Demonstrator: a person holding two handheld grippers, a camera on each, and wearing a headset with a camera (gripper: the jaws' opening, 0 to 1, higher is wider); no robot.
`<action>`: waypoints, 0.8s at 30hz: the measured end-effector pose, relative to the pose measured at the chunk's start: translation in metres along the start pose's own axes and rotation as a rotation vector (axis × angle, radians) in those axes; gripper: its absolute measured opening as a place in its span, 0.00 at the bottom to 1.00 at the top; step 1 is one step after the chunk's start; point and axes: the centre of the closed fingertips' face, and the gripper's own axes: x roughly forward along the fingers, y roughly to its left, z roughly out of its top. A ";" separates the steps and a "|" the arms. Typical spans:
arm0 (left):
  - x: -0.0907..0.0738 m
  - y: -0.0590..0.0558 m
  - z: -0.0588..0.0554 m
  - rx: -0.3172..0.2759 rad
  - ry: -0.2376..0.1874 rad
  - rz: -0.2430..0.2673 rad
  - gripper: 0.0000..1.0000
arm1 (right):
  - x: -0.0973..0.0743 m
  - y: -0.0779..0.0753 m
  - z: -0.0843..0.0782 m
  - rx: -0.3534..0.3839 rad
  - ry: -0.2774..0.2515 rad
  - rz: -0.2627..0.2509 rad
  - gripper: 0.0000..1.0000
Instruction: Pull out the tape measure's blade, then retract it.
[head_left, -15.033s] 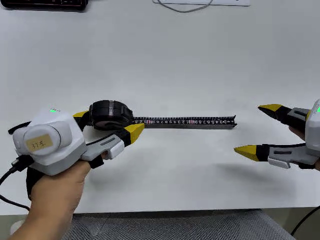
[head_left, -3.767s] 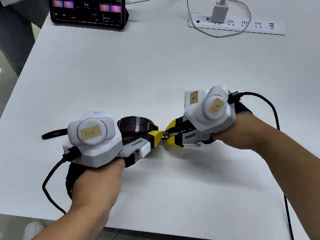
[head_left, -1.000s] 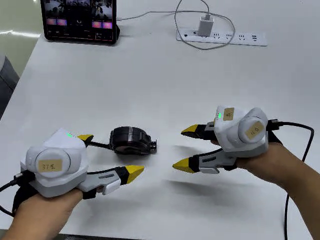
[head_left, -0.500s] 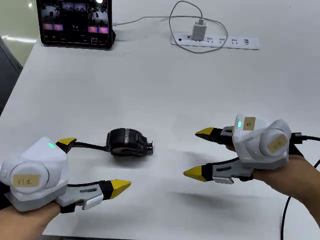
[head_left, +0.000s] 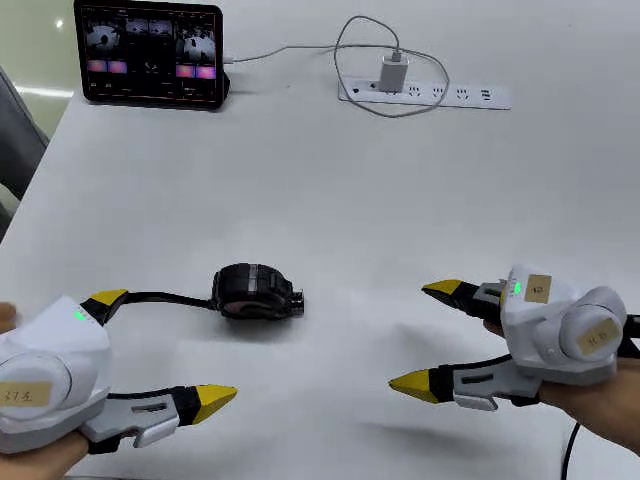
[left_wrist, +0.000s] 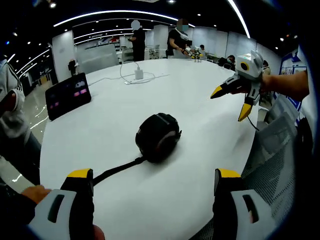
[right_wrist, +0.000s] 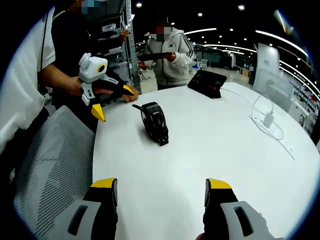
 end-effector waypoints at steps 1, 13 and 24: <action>-0.001 0.001 -0.001 0.000 0.002 0.001 0.99 | -0.002 0.001 -0.001 0.003 0.001 -0.003 0.70; -0.015 0.003 -0.006 0.036 -0.001 -0.016 0.99 | -0.030 0.002 -0.016 0.051 -0.014 -0.059 0.76; -0.026 -0.004 -0.002 0.021 -0.034 -0.069 0.99 | -0.049 0.007 -0.031 0.080 -0.006 -0.095 0.83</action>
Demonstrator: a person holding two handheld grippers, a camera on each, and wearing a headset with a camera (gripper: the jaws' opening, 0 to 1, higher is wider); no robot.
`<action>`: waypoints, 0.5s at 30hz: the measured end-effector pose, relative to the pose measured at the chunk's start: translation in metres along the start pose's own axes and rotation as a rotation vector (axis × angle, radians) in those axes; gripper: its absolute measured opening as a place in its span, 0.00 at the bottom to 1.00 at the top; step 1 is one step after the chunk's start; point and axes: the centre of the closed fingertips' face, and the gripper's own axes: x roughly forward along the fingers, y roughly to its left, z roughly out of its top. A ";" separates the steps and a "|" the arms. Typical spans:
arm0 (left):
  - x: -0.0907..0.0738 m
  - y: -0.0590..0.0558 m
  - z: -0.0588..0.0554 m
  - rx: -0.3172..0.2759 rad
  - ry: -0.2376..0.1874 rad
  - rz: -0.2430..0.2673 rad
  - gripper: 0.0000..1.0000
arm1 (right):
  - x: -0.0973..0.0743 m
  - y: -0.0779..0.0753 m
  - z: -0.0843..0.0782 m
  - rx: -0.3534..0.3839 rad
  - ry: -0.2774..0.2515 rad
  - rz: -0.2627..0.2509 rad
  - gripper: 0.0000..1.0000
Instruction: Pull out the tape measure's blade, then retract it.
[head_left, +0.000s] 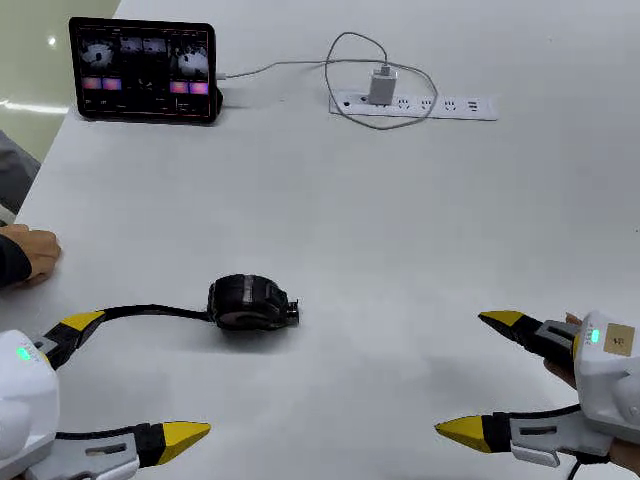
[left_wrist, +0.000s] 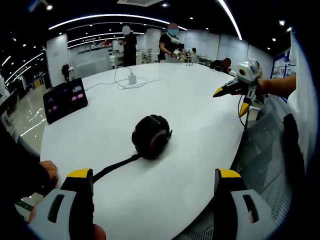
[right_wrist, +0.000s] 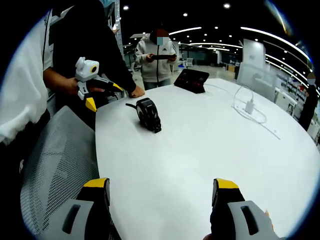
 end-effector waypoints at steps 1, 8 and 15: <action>-0.001 0.001 0.000 -0.002 0.000 0.001 0.99 | -0.002 0.000 -0.001 0.001 0.002 -0.005 0.84; -0.008 -0.003 -0.002 0.003 -0.006 -0.029 0.99 | -0.011 0.003 -0.010 0.016 0.013 -0.019 0.89; -0.014 -0.007 -0.004 0.008 -0.008 -0.048 0.99 | -0.019 0.002 -0.016 0.023 0.015 -0.043 0.94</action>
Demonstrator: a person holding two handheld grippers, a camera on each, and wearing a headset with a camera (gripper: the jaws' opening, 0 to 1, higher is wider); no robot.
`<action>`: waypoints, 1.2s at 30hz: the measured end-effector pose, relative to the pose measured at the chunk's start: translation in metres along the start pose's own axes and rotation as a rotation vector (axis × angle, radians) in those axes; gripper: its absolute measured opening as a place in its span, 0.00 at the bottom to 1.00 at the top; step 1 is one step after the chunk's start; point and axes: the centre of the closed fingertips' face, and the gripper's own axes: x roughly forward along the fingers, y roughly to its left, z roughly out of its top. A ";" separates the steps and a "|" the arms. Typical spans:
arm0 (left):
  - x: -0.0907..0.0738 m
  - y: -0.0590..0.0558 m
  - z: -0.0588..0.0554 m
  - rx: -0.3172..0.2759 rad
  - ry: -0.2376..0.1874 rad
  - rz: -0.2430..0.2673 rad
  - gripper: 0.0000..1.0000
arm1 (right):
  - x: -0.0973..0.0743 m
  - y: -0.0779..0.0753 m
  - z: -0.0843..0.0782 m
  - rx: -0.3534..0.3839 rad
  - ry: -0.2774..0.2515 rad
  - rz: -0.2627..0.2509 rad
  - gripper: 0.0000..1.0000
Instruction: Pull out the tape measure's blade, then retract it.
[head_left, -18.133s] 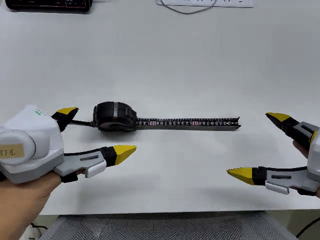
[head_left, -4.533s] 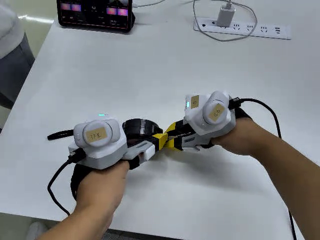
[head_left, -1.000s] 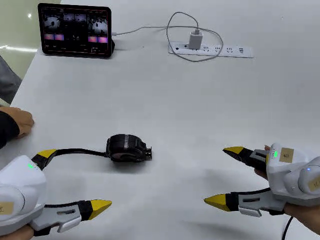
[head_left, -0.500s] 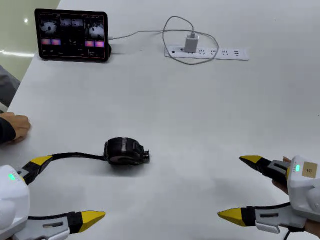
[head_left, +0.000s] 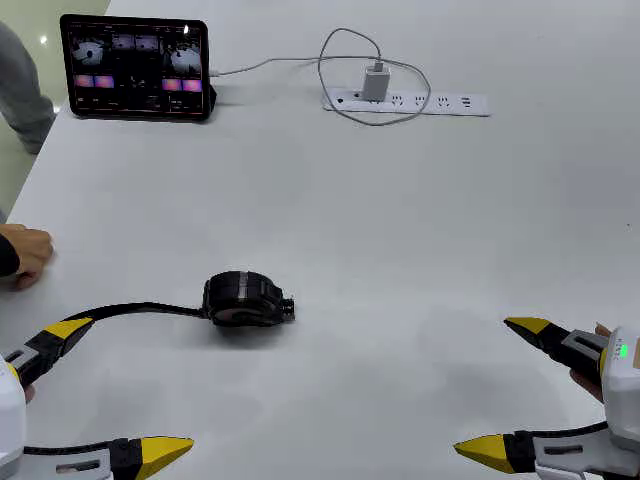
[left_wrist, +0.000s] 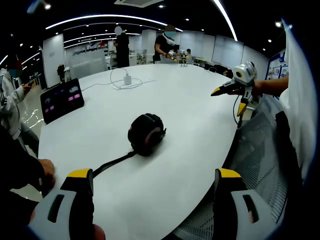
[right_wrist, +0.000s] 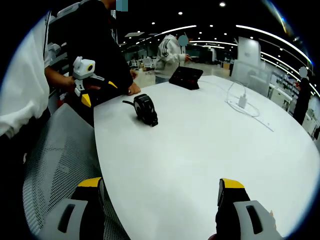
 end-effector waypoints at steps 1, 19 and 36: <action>-0.001 0.000 0.000 -0.002 -0.003 -0.004 0.99 | -0.002 0.000 -0.002 0.011 0.004 0.006 0.93; -0.008 -0.005 -0.002 0.014 -0.007 -0.030 0.99 | -0.021 -0.002 -0.021 0.023 0.031 -0.024 0.94; -0.010 -0.003 -0.001 0.015 -0.017 -0.029 0.99 | -0.019 0.002 -0.019 0.031 0.035 -0.018 0.93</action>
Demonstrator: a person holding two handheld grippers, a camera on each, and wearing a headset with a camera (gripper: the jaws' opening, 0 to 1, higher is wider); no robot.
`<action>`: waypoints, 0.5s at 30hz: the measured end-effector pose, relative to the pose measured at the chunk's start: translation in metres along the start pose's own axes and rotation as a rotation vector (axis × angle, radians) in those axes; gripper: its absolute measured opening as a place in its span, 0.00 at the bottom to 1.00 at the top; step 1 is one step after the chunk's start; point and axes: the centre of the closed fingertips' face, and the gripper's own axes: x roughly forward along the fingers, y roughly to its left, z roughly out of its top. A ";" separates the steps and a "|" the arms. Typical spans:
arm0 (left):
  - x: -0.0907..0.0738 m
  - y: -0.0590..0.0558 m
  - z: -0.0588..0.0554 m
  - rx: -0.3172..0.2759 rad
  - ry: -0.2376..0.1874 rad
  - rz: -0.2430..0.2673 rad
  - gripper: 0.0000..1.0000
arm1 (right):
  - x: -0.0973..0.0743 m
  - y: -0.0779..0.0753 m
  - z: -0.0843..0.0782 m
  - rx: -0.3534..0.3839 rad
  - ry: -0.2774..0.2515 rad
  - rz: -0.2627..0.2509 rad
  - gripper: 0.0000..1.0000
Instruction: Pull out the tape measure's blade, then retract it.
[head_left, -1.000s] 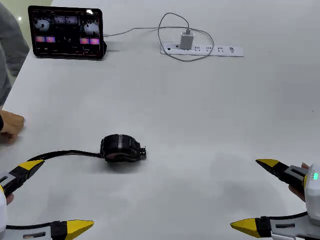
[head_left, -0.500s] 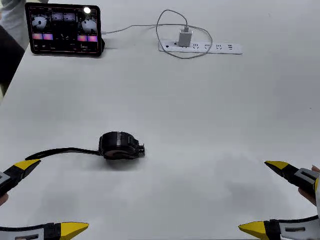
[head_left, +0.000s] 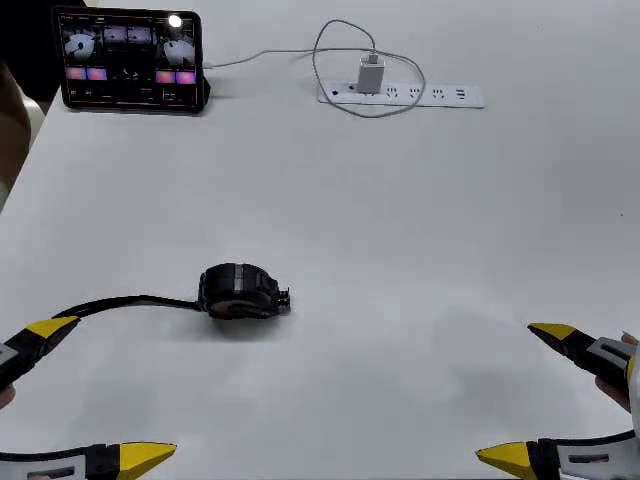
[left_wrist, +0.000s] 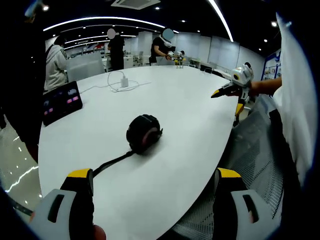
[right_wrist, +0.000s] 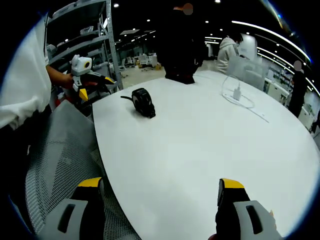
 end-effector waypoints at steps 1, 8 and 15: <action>0.000 0.000 0.000 0.001 -0.002 0.000 0.99 | 0.000 0.000 0.000 -0.001 0.001 0.000 0.93; -0.001 -0.001 -0.001 0.032 -0.007 -0.001 0.99 | 0.000 0.002 0.001 0.010 -0.002 0.005 0.93; 0.000 -0.002 -0.006 0.016 0.017 -0.012 0.99 | 0.001 0.002 0.002 0.012 -0.002 0.008 0.93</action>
